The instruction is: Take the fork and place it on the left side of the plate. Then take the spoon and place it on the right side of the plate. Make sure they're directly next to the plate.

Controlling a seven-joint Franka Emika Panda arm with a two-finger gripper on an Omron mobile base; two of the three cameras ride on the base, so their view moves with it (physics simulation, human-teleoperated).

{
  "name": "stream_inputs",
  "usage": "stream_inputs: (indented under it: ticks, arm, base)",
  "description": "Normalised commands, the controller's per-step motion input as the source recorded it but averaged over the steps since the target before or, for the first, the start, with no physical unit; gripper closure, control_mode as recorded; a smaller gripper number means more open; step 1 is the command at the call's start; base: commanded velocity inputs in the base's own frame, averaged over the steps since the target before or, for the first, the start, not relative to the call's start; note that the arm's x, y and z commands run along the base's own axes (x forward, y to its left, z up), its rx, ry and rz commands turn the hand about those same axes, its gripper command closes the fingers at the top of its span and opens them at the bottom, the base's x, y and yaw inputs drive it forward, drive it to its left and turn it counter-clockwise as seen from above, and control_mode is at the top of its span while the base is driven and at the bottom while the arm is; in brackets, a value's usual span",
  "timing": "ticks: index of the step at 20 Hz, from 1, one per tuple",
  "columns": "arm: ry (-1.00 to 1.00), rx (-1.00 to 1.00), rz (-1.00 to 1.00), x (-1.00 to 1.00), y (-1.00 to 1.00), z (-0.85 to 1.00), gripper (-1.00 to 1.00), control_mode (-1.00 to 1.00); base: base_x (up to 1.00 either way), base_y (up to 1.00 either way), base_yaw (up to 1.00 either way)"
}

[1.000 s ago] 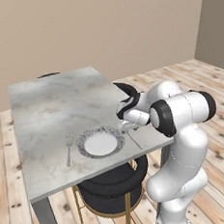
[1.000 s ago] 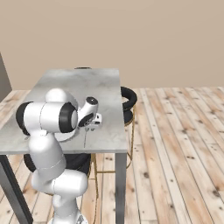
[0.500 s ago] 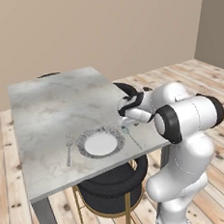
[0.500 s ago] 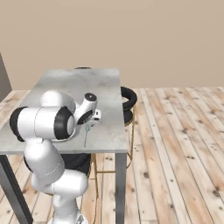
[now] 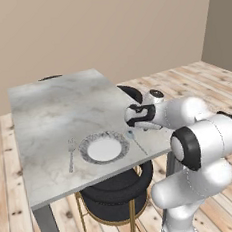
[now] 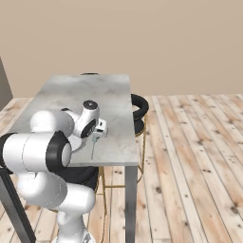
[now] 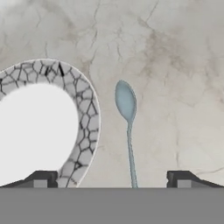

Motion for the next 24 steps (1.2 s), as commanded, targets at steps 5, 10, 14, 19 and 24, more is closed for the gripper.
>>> stream_inputs:
  ticks: [5,10,14,19,24]
  arm:
    - [0.00,-0.01,-0.25,-0.53,0.01,0.19,-1.00,-1.00]
    - [0.00,0.00,-0.16,-0.57,0.07,0.19,-1.00,-1.00]
    - [0.00,0.00,-0.02,-0.60,0.02,0.20,-1.00,-1.00]
    - [0.00,0.00,0.00,-0.62,0.01,0.27,-1.00,-1.00]
    - [0.00,0.00,0.00,-0.63,0.00,0.21,-1.00,-1.00]
  base:
    - [0.00,0.00,0.00]
    - [0.00,0.00,0.00]
    - [0.00,0.00,0.00]
    - [0.00,0.00,0.00]
    - [0.00,0.00,0.00]
